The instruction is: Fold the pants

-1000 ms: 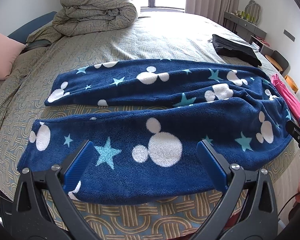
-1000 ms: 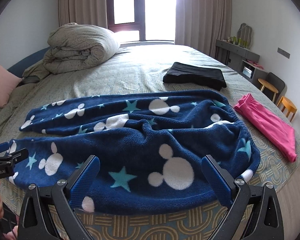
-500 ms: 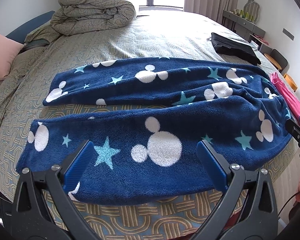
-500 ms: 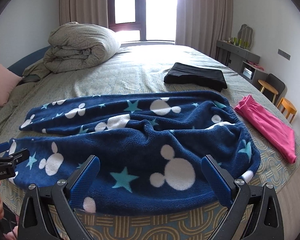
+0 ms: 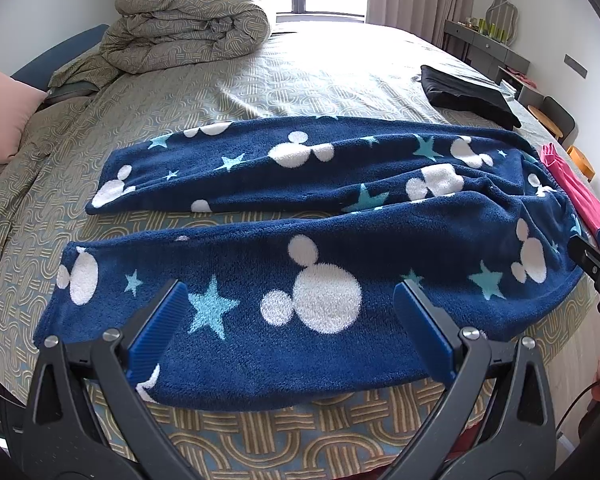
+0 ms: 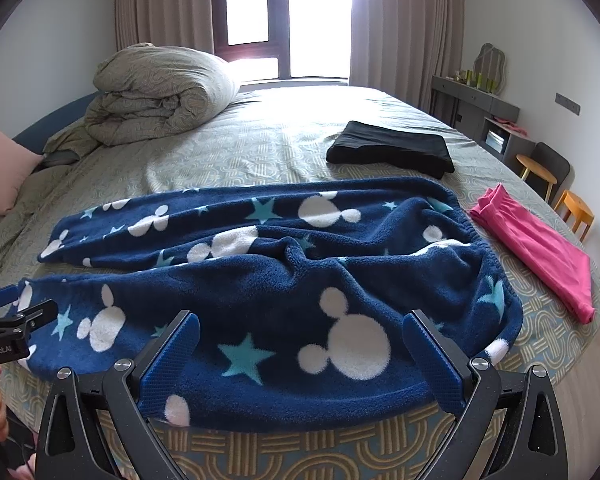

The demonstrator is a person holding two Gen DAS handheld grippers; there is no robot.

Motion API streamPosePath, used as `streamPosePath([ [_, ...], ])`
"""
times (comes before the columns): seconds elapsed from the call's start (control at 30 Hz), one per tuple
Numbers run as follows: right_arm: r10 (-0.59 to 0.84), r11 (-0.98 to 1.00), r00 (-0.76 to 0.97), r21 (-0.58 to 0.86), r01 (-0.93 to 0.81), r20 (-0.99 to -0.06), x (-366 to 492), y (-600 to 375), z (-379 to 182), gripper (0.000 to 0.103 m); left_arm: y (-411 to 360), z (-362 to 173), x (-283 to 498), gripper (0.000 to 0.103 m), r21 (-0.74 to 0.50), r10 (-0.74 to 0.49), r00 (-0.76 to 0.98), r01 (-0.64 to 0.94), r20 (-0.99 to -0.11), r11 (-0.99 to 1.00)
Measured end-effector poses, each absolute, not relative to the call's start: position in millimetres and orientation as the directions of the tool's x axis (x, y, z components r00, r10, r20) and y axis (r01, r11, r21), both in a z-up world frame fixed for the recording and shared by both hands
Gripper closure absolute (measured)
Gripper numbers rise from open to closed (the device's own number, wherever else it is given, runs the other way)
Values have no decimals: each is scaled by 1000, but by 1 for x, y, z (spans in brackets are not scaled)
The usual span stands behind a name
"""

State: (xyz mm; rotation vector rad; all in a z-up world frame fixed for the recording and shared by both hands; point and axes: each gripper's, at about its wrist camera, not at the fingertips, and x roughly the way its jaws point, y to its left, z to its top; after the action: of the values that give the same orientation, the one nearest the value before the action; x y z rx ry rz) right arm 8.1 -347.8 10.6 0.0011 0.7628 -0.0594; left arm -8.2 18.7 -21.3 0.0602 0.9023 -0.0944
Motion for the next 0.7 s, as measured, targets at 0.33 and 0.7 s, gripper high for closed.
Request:
streamPosePath([
  [0.33,-54,998,721,-21,54,-691,8,-348,11,1,18,-21,-8,1,11,-58,617,108,-785,994],
  [0.7,-53,998,722,-19,55,-690,8,-348,11,1,17,-22,-11,1,7,-59,615,105,-786,994],
])
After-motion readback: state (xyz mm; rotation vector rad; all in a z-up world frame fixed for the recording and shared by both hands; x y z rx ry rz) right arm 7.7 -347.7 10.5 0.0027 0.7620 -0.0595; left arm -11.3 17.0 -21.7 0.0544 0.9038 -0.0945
